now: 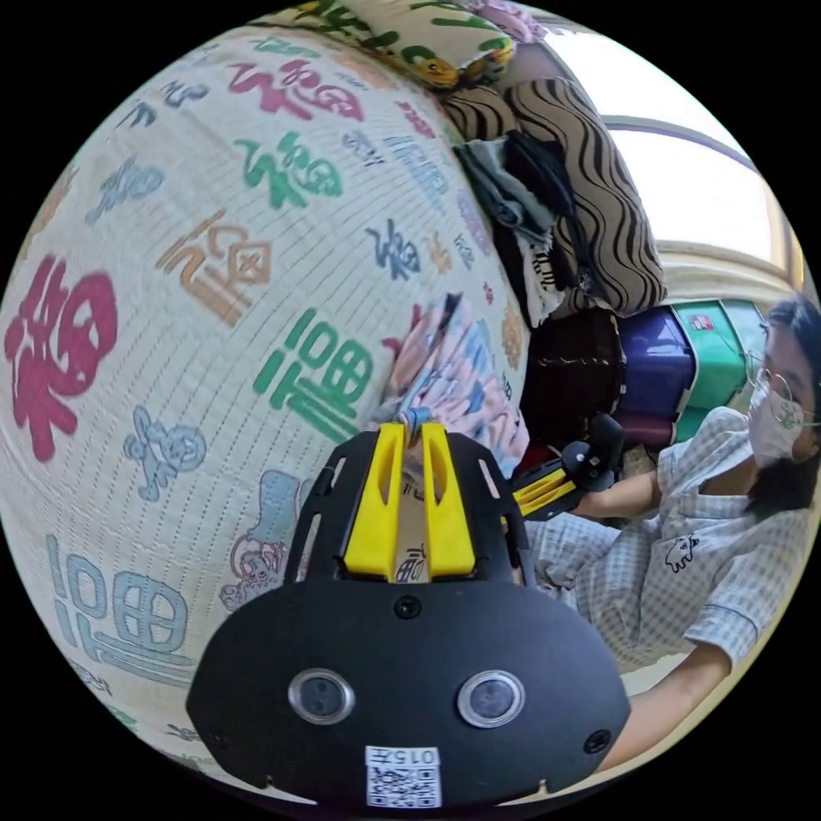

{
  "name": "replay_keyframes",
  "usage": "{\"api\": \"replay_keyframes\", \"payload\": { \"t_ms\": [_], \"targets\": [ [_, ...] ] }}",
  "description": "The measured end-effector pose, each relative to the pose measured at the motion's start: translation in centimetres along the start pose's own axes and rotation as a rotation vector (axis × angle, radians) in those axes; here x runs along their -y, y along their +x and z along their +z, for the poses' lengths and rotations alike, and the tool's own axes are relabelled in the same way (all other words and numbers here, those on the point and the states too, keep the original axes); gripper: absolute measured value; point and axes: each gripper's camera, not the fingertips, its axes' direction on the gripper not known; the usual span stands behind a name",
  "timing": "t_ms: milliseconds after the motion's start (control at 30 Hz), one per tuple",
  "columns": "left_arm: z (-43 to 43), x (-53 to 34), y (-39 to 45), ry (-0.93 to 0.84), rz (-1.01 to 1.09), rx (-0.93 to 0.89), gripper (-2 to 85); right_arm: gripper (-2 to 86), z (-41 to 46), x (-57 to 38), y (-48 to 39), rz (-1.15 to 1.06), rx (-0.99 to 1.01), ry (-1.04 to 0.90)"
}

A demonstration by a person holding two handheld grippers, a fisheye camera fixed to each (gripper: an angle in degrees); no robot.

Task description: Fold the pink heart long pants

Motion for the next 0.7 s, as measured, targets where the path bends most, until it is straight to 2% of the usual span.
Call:
{"api": "replay_keyframes", "payload": {
  "t_ms": [133, 233, 367, 433, 467, 533, 600, 700],
  "targets": [
    [-0.7, -1.8, -1.5, 0.05, -0.044, 0.011, 4.5, 1.7, 1.5, -0.3, -0.4, 0.031, 0.058, -0.115],
    [-2.4, -2.6, -0.8, 0.051, -0.059, 0.088, 4.4, 0.7, -1.2, -1.2, -1.3, 0.009, 0.074, -0.051],
    [-3.4, -2.6, 3.2, 0.095, 0.065, 0.074, 5.8, -0.1, -5.7, -0.3, -0.7, 0.021, -0.116, 0.147],
    [-1.6, -2.0, 4.9, 0.086, 0.116, 0.058, 5.9, -0.3, -5.8, 0.9, 0.0, 0.038, -0.206, 0.165],
    [-0.8, -1.8, 5.0, 0.058, 0.121, 0.063, 5.8, -0.4, -5.1, 1.6, 0.5, 0.058, -0.222, 0.138],
    [2.0, -1.1, 4.2, -0.056, 0.1, 0.209, 3.3, -0.5, -2.8, 2.0, 0.9, 0.064, -0.231, 0.051],
    [2.6, -1.1, 2.7, -0.068, 0.065, 0.29, 2.1, -0.5, 0.4, 1.3, 1.0, 0.073, -0.239, -0.071],
    [2.3, -1.6, 0.7, -0.067, -0.019, 0.158, 3.4, -0.4, 2.0, -0.4, 1.2, 0.13, -0.213, -0.063]
  ]
}}
